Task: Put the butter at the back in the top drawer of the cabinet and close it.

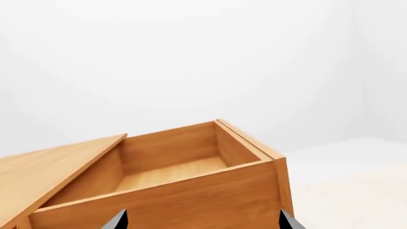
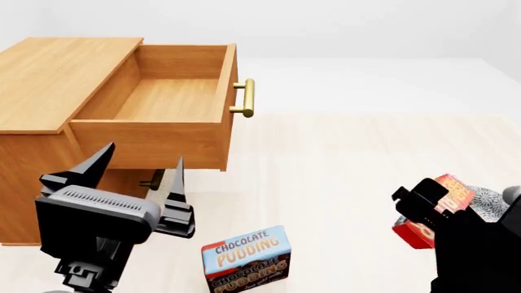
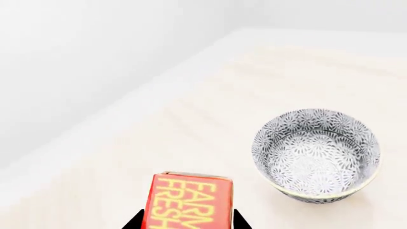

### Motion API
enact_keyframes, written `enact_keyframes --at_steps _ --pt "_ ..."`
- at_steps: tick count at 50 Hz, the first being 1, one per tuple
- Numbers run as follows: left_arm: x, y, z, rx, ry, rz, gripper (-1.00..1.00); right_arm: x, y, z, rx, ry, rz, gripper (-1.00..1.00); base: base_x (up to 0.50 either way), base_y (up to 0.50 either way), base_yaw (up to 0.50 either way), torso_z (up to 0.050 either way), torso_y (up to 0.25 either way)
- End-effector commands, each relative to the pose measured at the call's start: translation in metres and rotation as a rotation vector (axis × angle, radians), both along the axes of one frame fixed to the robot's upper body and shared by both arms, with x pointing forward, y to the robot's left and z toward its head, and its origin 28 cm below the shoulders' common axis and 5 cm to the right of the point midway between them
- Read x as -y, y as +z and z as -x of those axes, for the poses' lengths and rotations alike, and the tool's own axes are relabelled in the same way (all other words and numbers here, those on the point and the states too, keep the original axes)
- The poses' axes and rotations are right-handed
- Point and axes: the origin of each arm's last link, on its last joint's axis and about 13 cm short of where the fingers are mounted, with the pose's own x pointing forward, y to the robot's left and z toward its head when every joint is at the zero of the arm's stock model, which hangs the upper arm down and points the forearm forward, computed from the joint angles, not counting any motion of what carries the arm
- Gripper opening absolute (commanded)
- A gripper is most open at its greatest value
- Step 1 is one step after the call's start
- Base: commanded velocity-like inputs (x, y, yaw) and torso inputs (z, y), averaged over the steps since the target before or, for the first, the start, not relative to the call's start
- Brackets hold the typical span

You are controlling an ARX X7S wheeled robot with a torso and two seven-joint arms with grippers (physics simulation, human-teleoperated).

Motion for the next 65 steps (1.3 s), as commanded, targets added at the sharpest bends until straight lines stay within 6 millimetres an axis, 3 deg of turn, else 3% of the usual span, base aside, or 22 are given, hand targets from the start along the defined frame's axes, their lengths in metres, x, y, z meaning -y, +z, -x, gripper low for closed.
enact_keyframes --at_steps 1,18,29,45,65 --pt "0.011 -0.002 0.005 0.025 -0.033 -0.002 1.00 -0.002 0.045 0.004 0.255 0.206 0.040 -1.00 0.00 0.00 0.00 0.000 0.000" --pt "0.037 -0.002 0.012 0.120 -0.084 -0.029 1.00 -0.009 0.094 -0.001 0.415 0.323 0.059 -1.00 0.00 0.00 0.00 0.001 0.001" --pt "0.062 -0.006 0.021 0.183 -0.124 -0.090 1.00 -0.015 0.115 0.000 0.485 0.372 0.077 -1.00 0.00 0.00 0.00 0.000 0.001" --pt "0.091 -0.003 0.030 0.282 -0.148 -0.154 1.00 -0.024 0.125 -0.001 0.518 0.438 0.068 -1.00 0.00 0.00 0.00 0.001 0.001" --pt "0.127 -0.013 0.013 0.399 -0.115 -0.302 1.00 -0.034 0.123 0.006 0.523 0.498 0.046 -1.00 0.00 0.00 0.00 0.001 0.001"
